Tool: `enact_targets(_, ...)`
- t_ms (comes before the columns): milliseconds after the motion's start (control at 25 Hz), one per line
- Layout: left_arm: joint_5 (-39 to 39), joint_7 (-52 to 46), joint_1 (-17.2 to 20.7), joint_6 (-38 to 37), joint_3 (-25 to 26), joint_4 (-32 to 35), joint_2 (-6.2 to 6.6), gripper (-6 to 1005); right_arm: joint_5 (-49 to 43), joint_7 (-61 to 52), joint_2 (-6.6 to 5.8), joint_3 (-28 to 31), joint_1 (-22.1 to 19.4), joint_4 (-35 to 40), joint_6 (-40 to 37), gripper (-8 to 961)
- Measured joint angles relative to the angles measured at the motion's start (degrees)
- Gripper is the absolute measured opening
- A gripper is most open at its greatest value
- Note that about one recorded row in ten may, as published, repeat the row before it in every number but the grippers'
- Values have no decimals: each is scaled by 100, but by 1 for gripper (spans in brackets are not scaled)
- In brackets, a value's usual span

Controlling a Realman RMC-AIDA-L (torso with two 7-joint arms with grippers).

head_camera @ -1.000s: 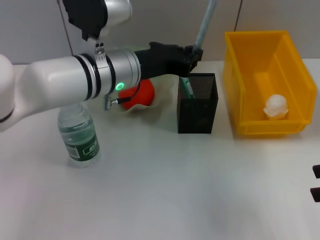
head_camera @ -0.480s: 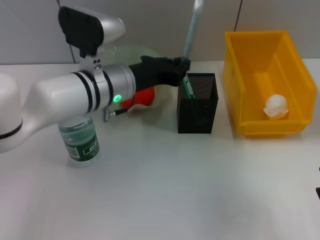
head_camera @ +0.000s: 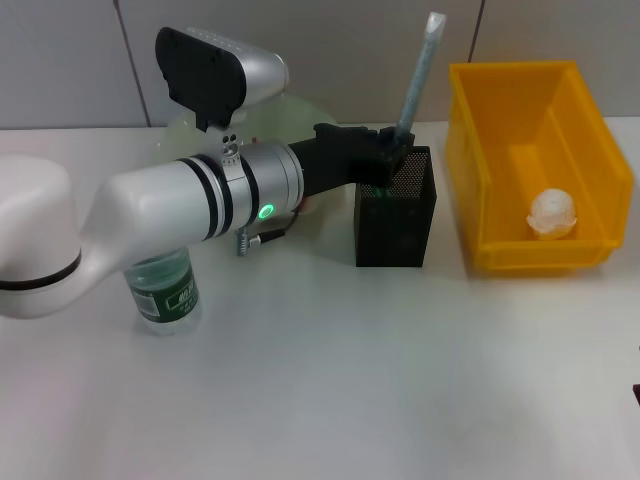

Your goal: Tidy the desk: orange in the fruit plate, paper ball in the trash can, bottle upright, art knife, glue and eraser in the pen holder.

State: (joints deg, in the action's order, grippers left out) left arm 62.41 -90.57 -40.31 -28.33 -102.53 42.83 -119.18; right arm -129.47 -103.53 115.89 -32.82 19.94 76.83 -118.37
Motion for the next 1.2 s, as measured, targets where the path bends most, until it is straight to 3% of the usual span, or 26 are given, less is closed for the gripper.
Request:
enact_targets(560, -200, -9, -283, 453, -52, -311, 1, 162, 0, 69, 36, -14, 20, -19, -1, 584)
enact_targets(960, -298, 44, -235, 305, -27, -255, 1, 482, -12, 113, 66, -14, 56, -28, 68, 584)
enact_targets(1160, -296, 353, 99, -552, 248, 10, 32, 637, 24, 146, 86, -13, 139, -71, 75, 584)
enact_targets(1200, -273, 536, 418, -1217, 513, 291, 58, 671, 32, 165, 89, -13, 163, -99, 67, 584)
